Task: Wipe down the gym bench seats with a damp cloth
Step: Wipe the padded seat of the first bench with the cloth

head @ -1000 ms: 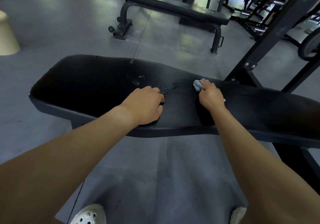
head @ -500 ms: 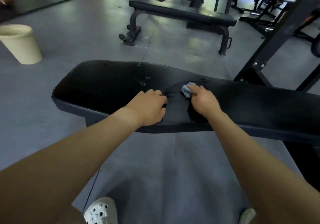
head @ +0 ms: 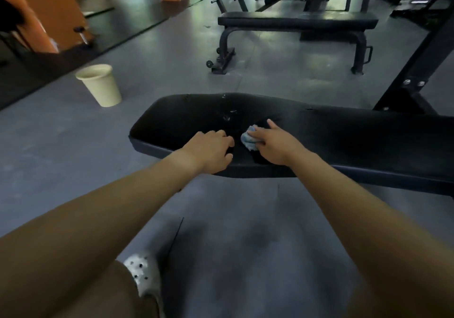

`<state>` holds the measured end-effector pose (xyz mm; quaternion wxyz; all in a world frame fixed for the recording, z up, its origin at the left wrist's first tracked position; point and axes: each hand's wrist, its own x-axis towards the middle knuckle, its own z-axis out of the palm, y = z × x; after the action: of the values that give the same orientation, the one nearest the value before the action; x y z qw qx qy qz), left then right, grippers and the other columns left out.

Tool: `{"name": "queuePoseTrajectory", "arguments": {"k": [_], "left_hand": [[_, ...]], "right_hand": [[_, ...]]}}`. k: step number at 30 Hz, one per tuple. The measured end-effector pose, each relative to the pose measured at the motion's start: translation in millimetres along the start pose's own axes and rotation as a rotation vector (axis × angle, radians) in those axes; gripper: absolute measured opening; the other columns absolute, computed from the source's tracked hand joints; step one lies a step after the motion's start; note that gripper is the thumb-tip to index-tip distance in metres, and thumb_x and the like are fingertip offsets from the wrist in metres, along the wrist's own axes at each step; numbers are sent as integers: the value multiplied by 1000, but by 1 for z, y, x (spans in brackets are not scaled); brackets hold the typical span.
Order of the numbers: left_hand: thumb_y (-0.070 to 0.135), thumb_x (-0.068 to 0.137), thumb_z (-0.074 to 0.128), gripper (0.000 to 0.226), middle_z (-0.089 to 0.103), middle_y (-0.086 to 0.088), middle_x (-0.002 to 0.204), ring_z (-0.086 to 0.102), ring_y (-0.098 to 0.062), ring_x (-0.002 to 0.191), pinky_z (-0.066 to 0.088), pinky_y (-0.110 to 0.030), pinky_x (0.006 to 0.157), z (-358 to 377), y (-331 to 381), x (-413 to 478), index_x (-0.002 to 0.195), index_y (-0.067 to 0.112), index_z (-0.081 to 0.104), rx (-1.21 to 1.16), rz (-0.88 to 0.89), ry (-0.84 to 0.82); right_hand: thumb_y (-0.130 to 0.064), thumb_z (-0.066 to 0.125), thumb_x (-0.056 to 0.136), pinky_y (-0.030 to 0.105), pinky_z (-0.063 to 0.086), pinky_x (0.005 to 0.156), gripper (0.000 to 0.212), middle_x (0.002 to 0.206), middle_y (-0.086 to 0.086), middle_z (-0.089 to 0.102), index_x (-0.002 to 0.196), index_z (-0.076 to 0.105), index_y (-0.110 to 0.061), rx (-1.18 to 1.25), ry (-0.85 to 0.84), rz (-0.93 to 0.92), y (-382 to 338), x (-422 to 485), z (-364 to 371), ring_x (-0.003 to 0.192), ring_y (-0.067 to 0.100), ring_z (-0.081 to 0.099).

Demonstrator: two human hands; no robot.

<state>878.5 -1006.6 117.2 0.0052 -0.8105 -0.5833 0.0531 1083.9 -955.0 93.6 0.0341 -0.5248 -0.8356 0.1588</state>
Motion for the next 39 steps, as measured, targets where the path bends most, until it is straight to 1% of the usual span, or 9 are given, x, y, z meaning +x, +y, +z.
{"name": "queuePoseTrajectory", "arguments": {"k": [3,7,11,17,22,27,31,34,39], "left_hand": [[41,104,47,45,55,-3,137,57,-23,119,49,-44,98,8,-7,3,144,22,52,-56,16,70],[41,104,45,42,56,-1,131,58,-21,109,52,-42,92,25,-34,18,139,21,56,-25,85,187],[41,103,46,43,54,-4,133,56,-24,114,50,-44,95,25,-54,36,139,19,55,-80,24,187],[34,103,41,38,56,-9,121,54,-25,104,47,-38,82,37,-45,36,133,12,53,-16,49,265],[40,106,37,42,57,-5,126,55,-24,110,50,-40,88,44,-60,34,133,15,57,-14,115,261],[42,107,34,47,56,-3,139,55,-23,120,50,-41,94,48,-79,30,141,17,55,-34,207,244],[40,106,36,44,57,-6,132,54,-25,115,50,-43,92,49,-80,31,135,15,57,-34,237,271],[38,104,39,38,57,-9,123,53,-28,109,49,-42,88,48,-78,32,125,13,59,-25,233,303],[33,101,43,33,57,-8,121,55,-27,106,50,-42,86,46,-68,36,120,13,60,-86,321,339]], "right_hand": [[-12,44,99,50,35,115,49,159,5,42,146,49,-24,12,173,202,15,8,5,156,29,15],[-8,50,92,49,44,98,30,130,16,58,120,60,-8,-68,382,470,14,33,10,126,37,49],[-6,41,90,45,44,93,22,118,16,57,104,59,-6,-9,390,269,-9,64,16,114,36,54],[-6,43,98,35,33,112,37,148,8,52,131,61,-11,60,202,-34,-56,71,23,143,22,39],[1,43,87,42,43,80,30,104,4,59,93,62,-22,65,350,167,-41,70,19,99,27,55],[-2,43,90,46,42,91,36,118,18,57,122,60,-5,0,477,555,-24,63,19,109,38,54],[-21,25,85,45,41,91,48,115,18,58,115,58,-1,-76,460,420,-40,63,36,105,36,54],[-16,37,94,42,38,100,35,124,12,59,118,60,-7,-15,390,288,-60,55,41,115,32,53],[-9,41,103,34,20,123,50,161,0,39,151,48,-21,81,343,273,-65,27,45,151,21,29]]}}
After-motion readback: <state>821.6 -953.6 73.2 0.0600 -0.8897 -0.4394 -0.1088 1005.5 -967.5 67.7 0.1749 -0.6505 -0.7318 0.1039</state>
